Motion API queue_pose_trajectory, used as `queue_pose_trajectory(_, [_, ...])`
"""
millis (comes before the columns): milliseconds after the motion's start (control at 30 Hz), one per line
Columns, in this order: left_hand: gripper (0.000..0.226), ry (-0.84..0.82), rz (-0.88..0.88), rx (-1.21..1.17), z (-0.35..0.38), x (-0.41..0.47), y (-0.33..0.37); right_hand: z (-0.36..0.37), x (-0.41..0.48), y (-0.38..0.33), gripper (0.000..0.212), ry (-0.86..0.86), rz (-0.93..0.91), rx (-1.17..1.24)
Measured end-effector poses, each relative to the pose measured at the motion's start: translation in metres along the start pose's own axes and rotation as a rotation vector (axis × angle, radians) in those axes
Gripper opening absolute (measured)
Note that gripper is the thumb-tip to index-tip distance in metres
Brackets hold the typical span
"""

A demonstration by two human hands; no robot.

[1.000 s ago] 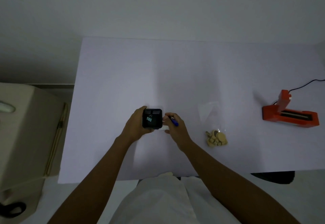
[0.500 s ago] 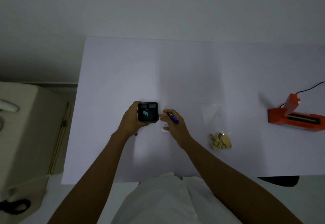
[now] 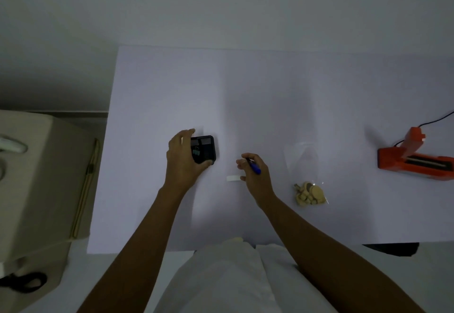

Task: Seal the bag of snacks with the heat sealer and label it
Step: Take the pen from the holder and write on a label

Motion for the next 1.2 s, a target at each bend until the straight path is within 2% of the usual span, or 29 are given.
queue_pose_trajectory(67, [0.075,0.105,0.149,0.021,-0.004,-0.007,0.024,-0.004,0.000,0.003,0.013,0.023,-0.010,-0.005])
queue_pose_trajectory(133, [0.054,0.106,0.297,0.025,0.006,-0.016,0.043,-0.008,-0.001,0.007,0.010,0.044,-0.034,-0.026])
queue_pose_trajectory(200, [0.037,-0.001,0.378,-0.001,0.031,-0.027,0.049,-0.011,-0.002,0.011,0.018,0.079,-0.056,-0.049])
queue_pose_trajectory(267, [0.028,-0.140,0.354,0.020,0.062,-0.035,0.040,-0.011,-0.002,0.015,0.027,0.101,-0.064,-0.049])
queue_pose_trajectory(367, [0.034,-0.262,0.204,0.091,0.098,-0.043,0.017,-0.010,-0.001,0.024,0.035,0.103,-0.070,-0.046])
queue_pose_trajectory(467, [0.041,-0.298,0.137,0.161,0.118,-0.048,0.005,-0.009,-0.001,0.032,0.027,0.077,-0.103,-0.087])
queue_pose_trajectory(733, [0.016,-0.260,0.199,0.341,0.132,-0.046,0.001,-0.008,0.000,0.048,0.008,0.020,-0.251,-0.265])
queue_pose_trajectory(867, [0.007,-0.253,0.256,0.423,0.131,-0.042,0.007,-0.008,-0.001,0.055,0.018,-0.018,-0.277,-0.292])
queue_pose_trajectory(1067, [0.010,-0.252,0.294,0.490,0.133,-0.038,0.009,-0.011,-0.001,0.059,0.025,0.045,-0.271,-0.342])
queue_pose_trajectory(1200, [0.015,-0.223,0.319,0.481,0.134,-0.037,0.010,-0.009,-0.002,0.057,0.029,0.016,-0.333,-0.406])
Point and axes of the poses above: each hand's wrist, its own x-axis towards the middle knuckle, its own z-axis out of the palm, y = z × x, the point moved 5 cm from there along x, towards the middle knuckle, and after that the axes turned 1 degree about -x, right-handed, at the moved point
